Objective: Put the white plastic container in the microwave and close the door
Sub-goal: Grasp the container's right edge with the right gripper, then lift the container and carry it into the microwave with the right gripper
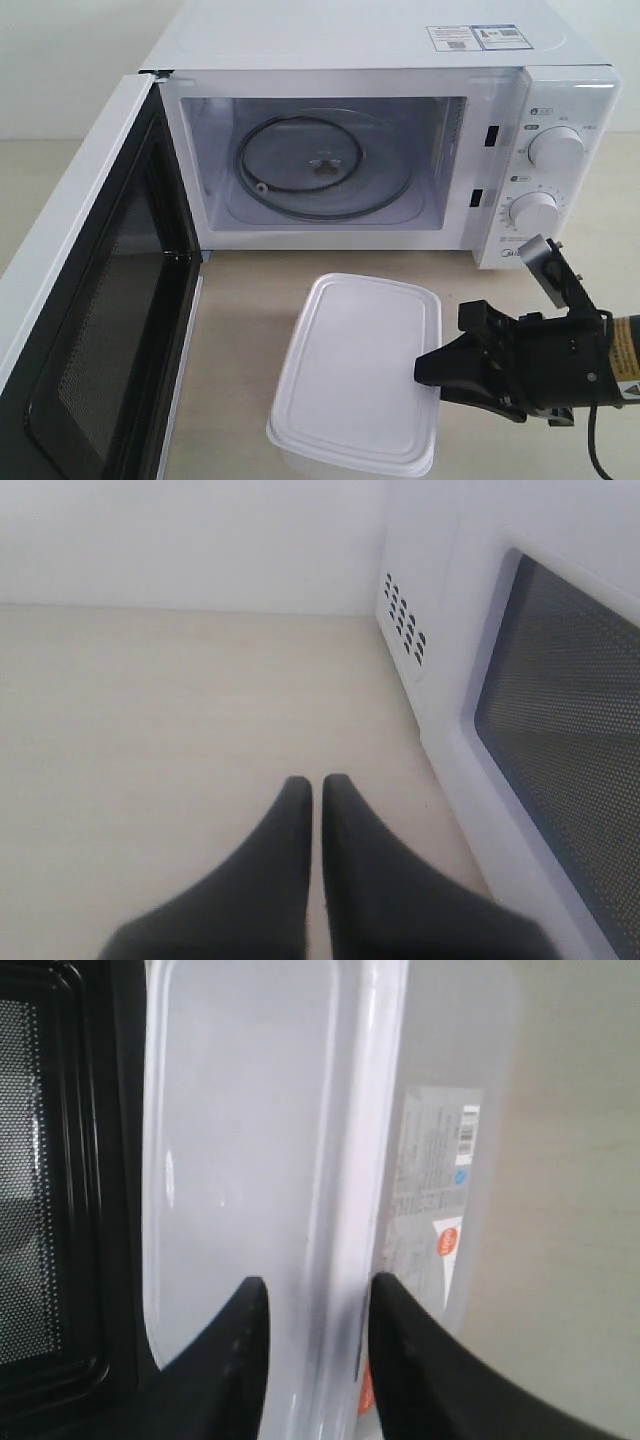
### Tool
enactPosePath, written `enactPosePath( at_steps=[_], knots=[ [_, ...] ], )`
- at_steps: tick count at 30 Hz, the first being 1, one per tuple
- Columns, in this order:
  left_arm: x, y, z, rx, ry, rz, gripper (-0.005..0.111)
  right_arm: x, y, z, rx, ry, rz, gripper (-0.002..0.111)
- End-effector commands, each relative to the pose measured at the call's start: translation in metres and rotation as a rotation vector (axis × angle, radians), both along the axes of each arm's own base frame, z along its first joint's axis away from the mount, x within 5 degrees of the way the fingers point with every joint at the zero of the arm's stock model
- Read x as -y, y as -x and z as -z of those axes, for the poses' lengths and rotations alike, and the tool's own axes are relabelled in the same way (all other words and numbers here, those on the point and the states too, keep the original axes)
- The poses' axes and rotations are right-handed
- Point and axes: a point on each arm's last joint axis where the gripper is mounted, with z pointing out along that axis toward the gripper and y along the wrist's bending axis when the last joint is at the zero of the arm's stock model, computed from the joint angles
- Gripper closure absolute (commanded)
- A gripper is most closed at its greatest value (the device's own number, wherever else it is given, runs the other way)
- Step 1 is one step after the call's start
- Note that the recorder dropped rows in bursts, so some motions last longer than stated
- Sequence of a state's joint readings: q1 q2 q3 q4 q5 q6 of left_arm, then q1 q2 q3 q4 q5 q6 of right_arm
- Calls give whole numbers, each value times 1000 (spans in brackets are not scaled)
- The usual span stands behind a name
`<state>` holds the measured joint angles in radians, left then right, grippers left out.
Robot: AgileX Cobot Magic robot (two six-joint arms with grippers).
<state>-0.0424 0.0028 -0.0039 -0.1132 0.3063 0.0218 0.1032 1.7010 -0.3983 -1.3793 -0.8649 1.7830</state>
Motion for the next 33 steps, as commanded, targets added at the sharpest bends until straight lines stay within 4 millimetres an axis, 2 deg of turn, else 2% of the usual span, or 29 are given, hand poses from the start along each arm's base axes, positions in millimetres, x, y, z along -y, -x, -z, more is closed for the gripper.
enactPosePath(
  at_steps=[1,15,16,19,33],
  knots=[
    [0,0,1,-1,9,-4,102,-2,-2,1,13,29,17,75],
    [0,0,1,-1,9,-4,102,-2,-2,1,-12,16,37,76],
    [0,0,1,-1,9,-4,102,-2,-2,1,-12,16,37,81],
    [0,0,1,-1,9,-4,102,-2,-2,1,-11,18,34,109],
    [0,0,1,-1,9,-4,102,-5,-3,-6,23,-55,28,108]
  ],
)
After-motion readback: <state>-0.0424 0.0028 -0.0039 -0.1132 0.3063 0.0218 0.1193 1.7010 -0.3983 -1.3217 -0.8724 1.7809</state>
